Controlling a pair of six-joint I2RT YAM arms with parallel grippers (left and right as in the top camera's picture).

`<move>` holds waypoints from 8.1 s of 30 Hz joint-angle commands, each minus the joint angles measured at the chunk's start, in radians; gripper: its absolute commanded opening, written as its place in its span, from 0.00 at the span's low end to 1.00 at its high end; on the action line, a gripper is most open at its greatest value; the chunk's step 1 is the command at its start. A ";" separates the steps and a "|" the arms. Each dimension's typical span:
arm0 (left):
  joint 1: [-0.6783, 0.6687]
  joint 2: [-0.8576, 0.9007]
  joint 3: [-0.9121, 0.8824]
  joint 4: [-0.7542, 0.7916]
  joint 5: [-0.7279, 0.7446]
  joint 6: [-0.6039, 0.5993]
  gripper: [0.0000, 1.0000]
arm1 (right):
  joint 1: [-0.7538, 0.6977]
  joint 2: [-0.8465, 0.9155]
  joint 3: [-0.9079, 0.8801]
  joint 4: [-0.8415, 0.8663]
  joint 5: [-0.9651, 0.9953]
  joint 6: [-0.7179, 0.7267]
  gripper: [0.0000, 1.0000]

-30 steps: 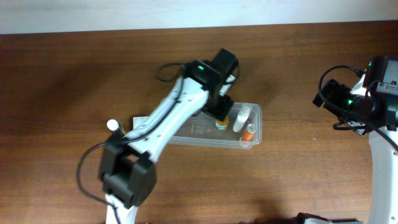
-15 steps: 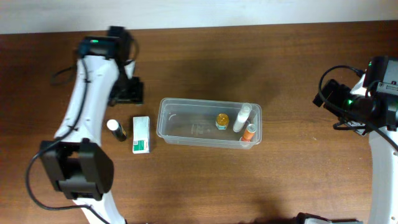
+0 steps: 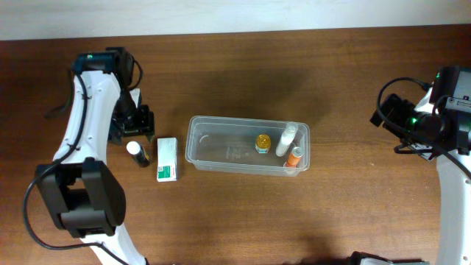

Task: Pack container

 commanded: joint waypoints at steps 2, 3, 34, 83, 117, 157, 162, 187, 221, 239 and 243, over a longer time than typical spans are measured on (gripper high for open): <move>0.003 -0.005 -0.092 0.074 0.012 -0.005 0.69 | -0.006 0.002 0.006 0.000 -0.002 0.008 0.98; 0.003 -0.005 -0.106 0.086 0.013 -0.005 0.66 | -0.006 0.002 0.006 0.000 -0.002 0.008 0.98; -0.037 -0.195 0.020 0.027 0.013 0.002 0.24 | -0.006 0.002 0.006 0.000 -0.002 0.008 0.98; -0.790 0.116 0.031 0.325 0.146 -0.024 0.33 | -0.006 0.002 0.006 0.000 -0.002 0.008 0.98; -0.167 0.125 0.462 -0.151 0.035 0.021 0.79 | -0.006 0.002 0.006 0.000 -0.002 0.008 0.99; -0.091 0.125 0.202 -0.010 0.086 0.047 0.41 | -0.006 0.002 0.006 0.000 -0.002 0.008 0.98; -0.159 0.125 0.416 -0.099 0.085 0.066 0.41 | -0.006 0.002 0.006 0.000 -0.002 0.008 0.98; -0.563 0.125 0.335 -0.058 0.086 1.000 0.38 | -0.006 0.002 0.006 0.000 -0.002 0.008 0.98; -0.437 0.068 0.460 -0.040 -0.061 0.708 1.00 | -0.006 0.002 0.006 0.000 -0.002 0.008 0.98; 0.072 -0.394 0.564 -0.134 0.052 0.166 1.00 | -0.006 0.002 0.006 0.000 -0.002 0.008 0.98; 0.089 -0.436 0.564 -0.138 0.052 0.166 1.00 | -0.006 0.002 0.006 0.000 -0.002 0.008 0.98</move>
